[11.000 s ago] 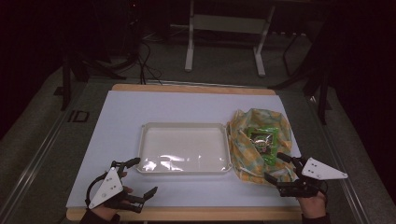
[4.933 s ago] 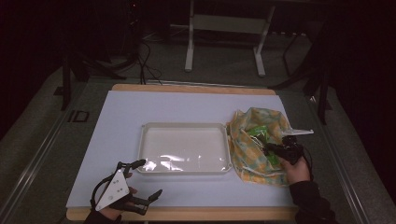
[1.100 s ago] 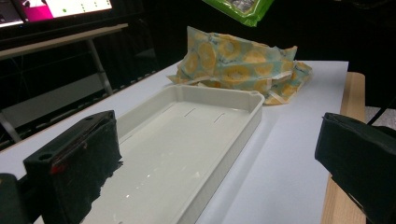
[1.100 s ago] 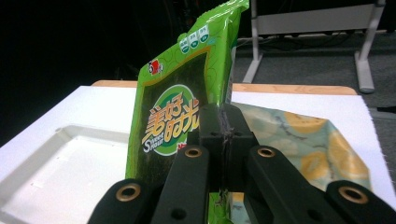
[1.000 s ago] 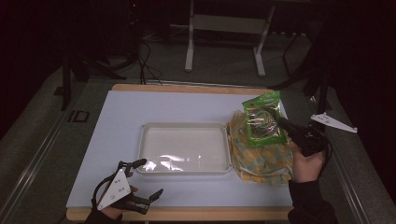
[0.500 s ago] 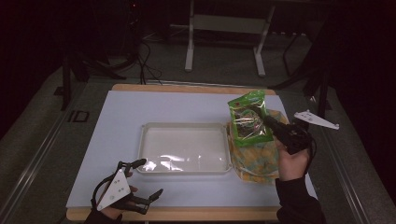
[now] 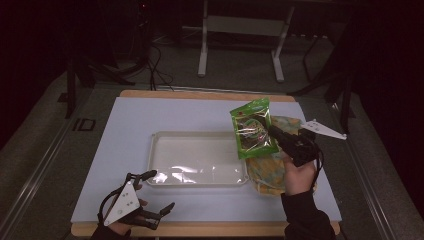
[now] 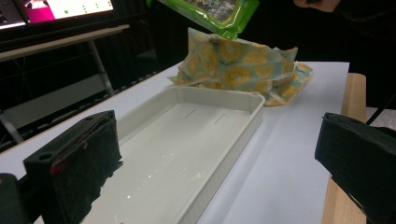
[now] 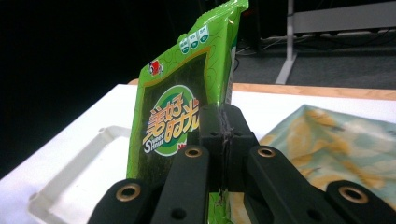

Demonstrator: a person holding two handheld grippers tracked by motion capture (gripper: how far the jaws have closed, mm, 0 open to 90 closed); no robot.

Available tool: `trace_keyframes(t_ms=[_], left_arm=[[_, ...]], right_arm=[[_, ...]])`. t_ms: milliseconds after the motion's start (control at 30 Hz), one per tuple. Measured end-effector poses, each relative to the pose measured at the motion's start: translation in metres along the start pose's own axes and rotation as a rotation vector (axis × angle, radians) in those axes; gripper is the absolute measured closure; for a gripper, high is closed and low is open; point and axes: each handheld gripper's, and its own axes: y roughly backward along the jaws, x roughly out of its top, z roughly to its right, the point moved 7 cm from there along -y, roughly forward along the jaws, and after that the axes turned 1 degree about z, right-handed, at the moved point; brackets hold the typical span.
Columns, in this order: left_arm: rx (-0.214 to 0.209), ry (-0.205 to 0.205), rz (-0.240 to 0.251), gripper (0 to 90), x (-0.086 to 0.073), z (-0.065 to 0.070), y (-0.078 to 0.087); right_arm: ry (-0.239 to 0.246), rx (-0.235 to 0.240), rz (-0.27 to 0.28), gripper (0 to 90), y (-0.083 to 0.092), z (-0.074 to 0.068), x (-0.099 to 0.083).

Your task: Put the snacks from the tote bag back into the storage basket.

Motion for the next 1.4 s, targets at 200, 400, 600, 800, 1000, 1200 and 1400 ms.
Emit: trace_keyframes(t_ms=[200, 400, 600, 800, 1000, 1200, 1400], left_arm=[[-0.005, 0.001, -0.002, 0.5, 0.000, 0.000, -0.001], [-0.005, 0.001, 0.002, 0.5, 0.000, 0.000, 0.000], [-0.007, 0.001, 0.003, 0.5, 0.000, 0.001, 0.000], [-0.009, -0.001, 0.002, 0.5, 0.000, 0.001, 0.000], [-0.009, -0.002, 0.004, 0.5, 0.001, 0.001, 0.000], [-0.009, -0.004, 0.002, 0.5, 0.001, 0.001, 0.000], [-0.009, -0.004, 0.005, 0.5, 0.001, 0.001, 0.000]], right_arm=[[-0.025, 0.028, 0.002, 89.3, -0.009, -0.013, -0.007], [-0.031, 0.049, -0.003, 89.3, -0.020, -0.025, -0.013], [-0.054, 0.064, -0.001, 89.4, -0.029, -0.033, -0.022], [-0.097, 0.069, -0.008, 89.4, -0.037, -0.034, -0.036], [-0.100, 0.050, -0.023, 89.3, -0.043, -0.033, -0.049], [-0.126, 0.049, -0.041, 89.3, -0.050, -0.035, -0.063], [-0.155, 0.057, -0.070, 89.3, -0.060, -0.038, -0.079]])
